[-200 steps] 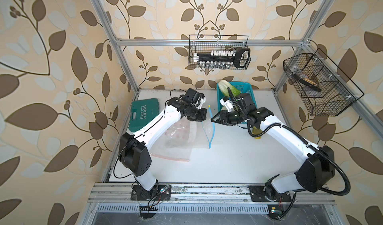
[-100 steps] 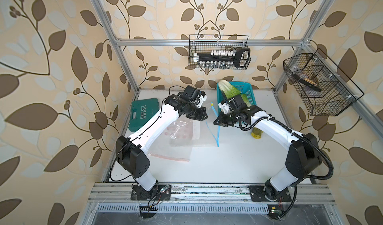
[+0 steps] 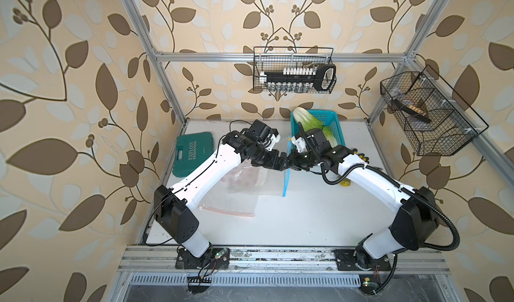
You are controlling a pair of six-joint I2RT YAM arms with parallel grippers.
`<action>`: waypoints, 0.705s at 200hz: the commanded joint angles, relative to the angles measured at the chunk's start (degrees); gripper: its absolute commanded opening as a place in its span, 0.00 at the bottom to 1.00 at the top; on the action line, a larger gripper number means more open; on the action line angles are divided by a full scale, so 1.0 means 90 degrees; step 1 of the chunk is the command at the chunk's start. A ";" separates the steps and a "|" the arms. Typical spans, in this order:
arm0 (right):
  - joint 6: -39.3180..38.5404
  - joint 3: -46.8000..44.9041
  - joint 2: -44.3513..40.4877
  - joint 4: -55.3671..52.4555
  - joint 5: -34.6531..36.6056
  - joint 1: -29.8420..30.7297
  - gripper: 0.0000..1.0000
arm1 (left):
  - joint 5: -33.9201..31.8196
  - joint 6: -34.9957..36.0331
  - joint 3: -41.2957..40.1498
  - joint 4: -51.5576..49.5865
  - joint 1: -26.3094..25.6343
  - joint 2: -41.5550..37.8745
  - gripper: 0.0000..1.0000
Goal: Put the chinese cabbages into a zipper bag and zip it
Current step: Open the zipper of the food storage bag at the center of the board.
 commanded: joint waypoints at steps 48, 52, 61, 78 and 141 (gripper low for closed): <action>0.0372 -0.0091 -0.0130 0.0206 0.0032 0.0089 0.00 | -0.0290 0.0155 -0.0470 0.0120 -0.0308 -0.0226 0.84; 0.0405 -0.0100 -0.0122 0.0241 0.0002 0.0096 0.00 | -0.0356 0.0150 -0.0489 0.0135 -0.0318 -0.0225 0.84; 0.0449 -0.0126 -0.0114 0.0295 -0.0050 0.0091 0.00 | -0.0502 0.0153 -0.0557 0.0170 -0.0331 -0.0216 0.81; 0.0486 -0.0191 -0.0136 0.0340 -0.0054 0.0089 0.00 | -0.0833 0.0213 -0.0671 0.0159 -0.0327 -0.0251 0.71; 0.0476 -0.0338 -0.0186 0.0393 -0.0067 0.0090 0.00 | -0.1893 0.0293 -0.0736 0.0038 -0.0255 -0.0292 0.34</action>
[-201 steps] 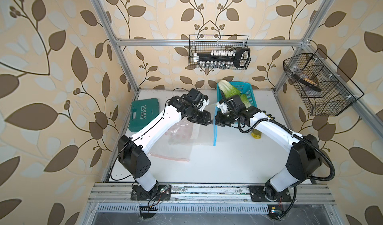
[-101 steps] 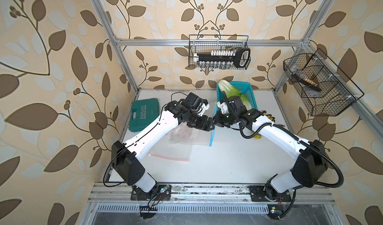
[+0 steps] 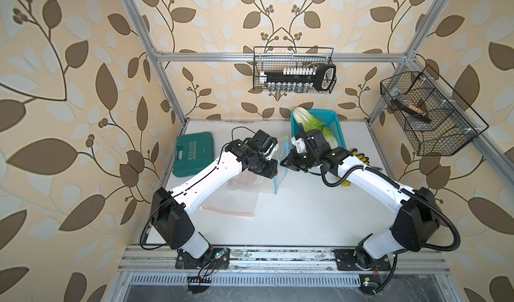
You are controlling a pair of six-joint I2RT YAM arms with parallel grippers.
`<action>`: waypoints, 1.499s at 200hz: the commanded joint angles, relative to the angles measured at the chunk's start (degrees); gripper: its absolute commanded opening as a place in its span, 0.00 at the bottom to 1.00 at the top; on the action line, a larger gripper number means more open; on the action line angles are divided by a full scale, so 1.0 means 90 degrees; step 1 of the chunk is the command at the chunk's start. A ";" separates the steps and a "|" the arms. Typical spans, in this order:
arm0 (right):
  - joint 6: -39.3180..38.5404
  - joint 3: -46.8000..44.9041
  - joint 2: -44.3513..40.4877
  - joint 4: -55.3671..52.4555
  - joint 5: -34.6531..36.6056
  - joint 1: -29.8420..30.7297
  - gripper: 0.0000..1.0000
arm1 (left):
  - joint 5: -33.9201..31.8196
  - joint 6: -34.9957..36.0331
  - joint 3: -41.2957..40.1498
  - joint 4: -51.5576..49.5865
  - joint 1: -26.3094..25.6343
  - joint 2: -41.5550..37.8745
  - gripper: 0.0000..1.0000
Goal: Put the chinese cabbages into a zipper bag and zip it
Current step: Open the zipper of the food storage bag at the center of the board, then pick up the Chinese cabbage from the basket.
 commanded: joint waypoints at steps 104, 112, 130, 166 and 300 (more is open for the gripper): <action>-0.0079 -0.0228 0.0074 0.0288 -0.0466 -0.0390 0.08 | 0.0578 -0.0053 -0.0143 0.0431 0.0092 0.0008 0.00; -0.0406 -0.0136 0.0056 0.0076 -0.0725 -0.0625 0.15 | 0.0428 -0.0035 -0.0102 0.0344 0.0130 -0.0104 0.00; -0.1304 0.0089 -0.0179 -0.0443 -0.1060 -0.1145 0.43 | 0.0394 0.0032 -0.0098 0.0301 0.0200 -0.0219 0.00; -0.2697 0.0433 -0.0270 -0.2096 0.1123 -0.2286 0.69 | 0.1064 -0.0044 -0.0021 0.0444 0.0185 0.0400 0.00; -0.0664 0.1812 0.3232 -0.0358 0.0132 -0.3263 0.90 | 0.1408 -0.0037 -0.0440 0.0915 0.0189 0.0466 0.00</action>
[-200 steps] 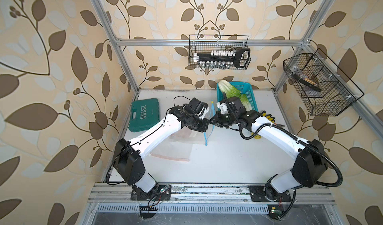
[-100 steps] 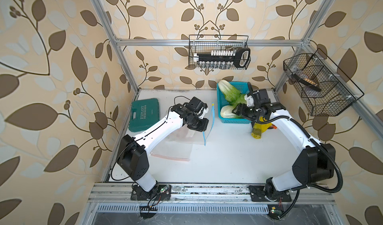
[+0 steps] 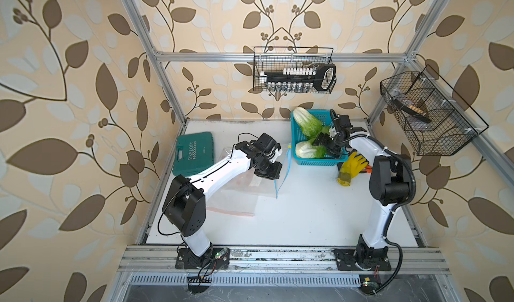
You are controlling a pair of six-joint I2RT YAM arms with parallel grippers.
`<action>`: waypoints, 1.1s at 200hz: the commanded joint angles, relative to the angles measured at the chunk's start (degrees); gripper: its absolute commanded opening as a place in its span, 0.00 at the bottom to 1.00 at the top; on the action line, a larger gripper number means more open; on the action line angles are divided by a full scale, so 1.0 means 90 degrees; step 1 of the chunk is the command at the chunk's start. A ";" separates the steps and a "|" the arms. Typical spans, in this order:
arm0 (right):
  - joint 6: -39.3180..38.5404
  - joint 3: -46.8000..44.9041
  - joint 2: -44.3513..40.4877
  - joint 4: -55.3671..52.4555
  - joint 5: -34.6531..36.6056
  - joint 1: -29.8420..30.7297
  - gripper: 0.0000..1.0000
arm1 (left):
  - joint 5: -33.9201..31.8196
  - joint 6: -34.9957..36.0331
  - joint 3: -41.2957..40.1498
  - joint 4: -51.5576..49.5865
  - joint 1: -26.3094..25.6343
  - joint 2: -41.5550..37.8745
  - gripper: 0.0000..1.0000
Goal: Put the chinese cabbages into a zipper bag and zip it
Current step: Pick up the Chinese cabbage from the basket.
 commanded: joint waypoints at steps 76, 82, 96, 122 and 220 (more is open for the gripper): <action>0.1580 -0.1314 -0.1111 0.2716 -0.1861 -0.0072 0.20 | -0.0160 0.0129 0.0234 -0.0090 0.0165 -0.0557 0.00; 0.1580 -0.1402 -0.1277 0.2749 -0.1862 -0.0071 0.17 | -0.0171 0.0125 0.0263 -0.0091 0.0184 -0.0568 0.00; 0.1585 -0.1562 -0.1605 0.2804 -0.1826 -0.0071 0.13 | -0.0194 0.0112 0.0282 -0.0073 0.0225 -0.0585 0.00; 0.1760 -0.1863 -0.1983 0.2796 -0.1744 -0.0049 0.12 | -0.0232 0.0078 0.0279 -0.0062 0.0247 -0.0567 0.00; 0.2117 0.0546 0.0358 -0.0143 0.0879 0.0654 1.00 | -0.0119 -0.0146 0.0032 0.0202 0.0247 -0.0578 0.00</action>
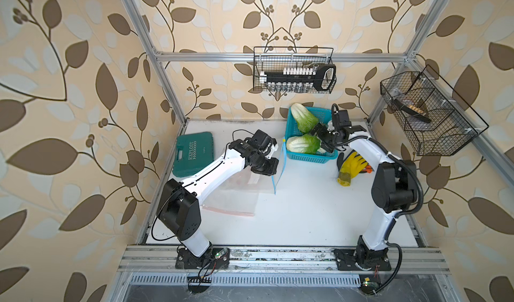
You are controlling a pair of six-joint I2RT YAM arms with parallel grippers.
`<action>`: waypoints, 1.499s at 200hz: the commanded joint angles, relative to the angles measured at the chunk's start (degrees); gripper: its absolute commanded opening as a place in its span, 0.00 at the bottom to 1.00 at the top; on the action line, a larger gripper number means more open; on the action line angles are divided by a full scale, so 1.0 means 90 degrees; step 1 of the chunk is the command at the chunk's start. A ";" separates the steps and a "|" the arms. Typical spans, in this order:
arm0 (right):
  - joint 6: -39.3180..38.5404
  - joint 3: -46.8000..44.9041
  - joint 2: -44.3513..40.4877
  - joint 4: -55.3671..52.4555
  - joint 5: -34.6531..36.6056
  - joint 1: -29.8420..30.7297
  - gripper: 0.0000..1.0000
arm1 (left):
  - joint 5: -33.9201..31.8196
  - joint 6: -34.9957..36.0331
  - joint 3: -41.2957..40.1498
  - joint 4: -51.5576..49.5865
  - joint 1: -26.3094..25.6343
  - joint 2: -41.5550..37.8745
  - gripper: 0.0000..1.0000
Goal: Put the chinese cabbages into a zipper bag and zip it
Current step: Pick up the Chinese cabbage from the basket, then place the Chinese cabbage in the zipper food storage bag.
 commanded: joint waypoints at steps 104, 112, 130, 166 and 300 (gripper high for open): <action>0.1113 -0.2037 -0.0898 0.2830 0.0059 0.0026 0.19 | 0.0068 -0.0053 0.0171 0.0090 0.0037 -0.0348 0.00; 0.1068 -0.2231 -0.1123 0.3159 -0.0045 0.0026 0.14 | 0.0136 -0.0054 0.0235 0.0081 0.0039 -0.0301 0.00; 0.1077 -0.2631 -0.1620 0.3652 -0.0156 0.0035 0.13 | 0.0243 -0.0065 0.0355 0.0040 0.0048 -0.0179 0.00; 0.0783 -0.3672 -0.2523 0.4895 -0.0477 0.0146 0.13 | 0.0464 -0.0168 0.0860 -0.0264 0.0053 0.0209 0.00; -0.1736 -0.5325 -0.5518 0.6572 0.4035 0.3224 0.00 | 0.1138 -0.0938 0.1863 -0.0485 0.0162 0.0873 0.00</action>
